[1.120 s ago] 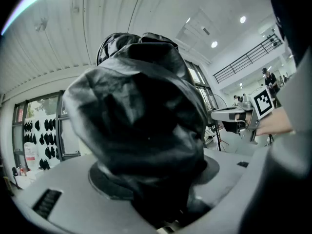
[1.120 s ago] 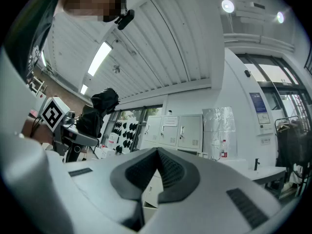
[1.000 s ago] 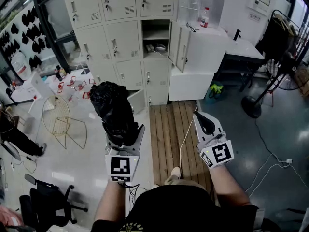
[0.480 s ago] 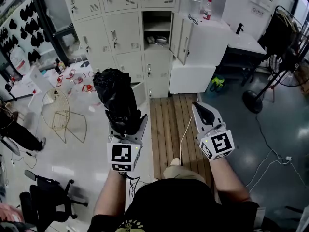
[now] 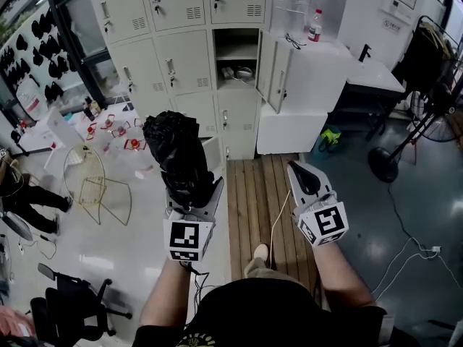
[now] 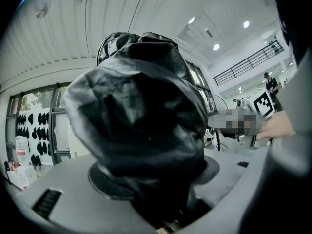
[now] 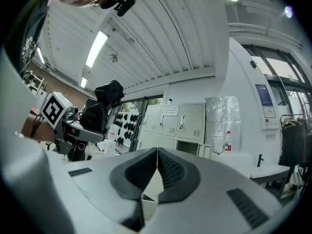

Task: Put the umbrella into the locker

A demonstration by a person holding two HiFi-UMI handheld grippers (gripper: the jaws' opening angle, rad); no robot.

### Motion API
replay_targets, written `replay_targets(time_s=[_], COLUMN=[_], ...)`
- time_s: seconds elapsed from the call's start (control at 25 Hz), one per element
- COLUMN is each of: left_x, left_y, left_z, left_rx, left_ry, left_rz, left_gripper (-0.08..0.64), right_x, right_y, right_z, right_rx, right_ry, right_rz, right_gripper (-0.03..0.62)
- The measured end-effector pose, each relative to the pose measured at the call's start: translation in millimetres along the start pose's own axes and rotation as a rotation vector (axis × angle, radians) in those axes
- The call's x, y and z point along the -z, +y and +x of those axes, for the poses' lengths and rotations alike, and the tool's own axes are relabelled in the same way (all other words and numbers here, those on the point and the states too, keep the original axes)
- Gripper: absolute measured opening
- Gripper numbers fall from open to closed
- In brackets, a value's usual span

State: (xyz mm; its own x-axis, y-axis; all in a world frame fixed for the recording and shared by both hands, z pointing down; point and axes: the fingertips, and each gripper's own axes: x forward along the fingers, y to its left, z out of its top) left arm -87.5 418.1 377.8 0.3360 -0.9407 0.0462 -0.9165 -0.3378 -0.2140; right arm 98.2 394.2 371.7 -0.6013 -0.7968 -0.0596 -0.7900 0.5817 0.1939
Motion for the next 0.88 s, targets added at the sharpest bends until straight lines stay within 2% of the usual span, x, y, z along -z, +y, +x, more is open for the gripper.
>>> replay_targets(time_s=[0.48, 0.76, 0.88], left_x=[3.0, 11.6, 8.1], left_y=[18.5, 20.7, 23.7], left_z=[96.7, 139.6, 154.2], left_rx=[-0.002, 0.006, -0.007], left_ry=[0.037, 0.075, 0.058], left_rz=[-0.002, -0.033, -0.059], left_gripper=[0.298, 0.298, 0.299], right_x=[19.9, 32.2, 34.7], right_y=[-58.2, -82.3, -94.9], right_z=[76.5, 110.9, 120.4], right_rx=[-0.025, -0.052, -0.047], right_ry=[0.003, 0.006, 0.001], right_rz=[-0.003, 0.013, 0.015], right_gripper=[0.028, 0.028, 0.028])
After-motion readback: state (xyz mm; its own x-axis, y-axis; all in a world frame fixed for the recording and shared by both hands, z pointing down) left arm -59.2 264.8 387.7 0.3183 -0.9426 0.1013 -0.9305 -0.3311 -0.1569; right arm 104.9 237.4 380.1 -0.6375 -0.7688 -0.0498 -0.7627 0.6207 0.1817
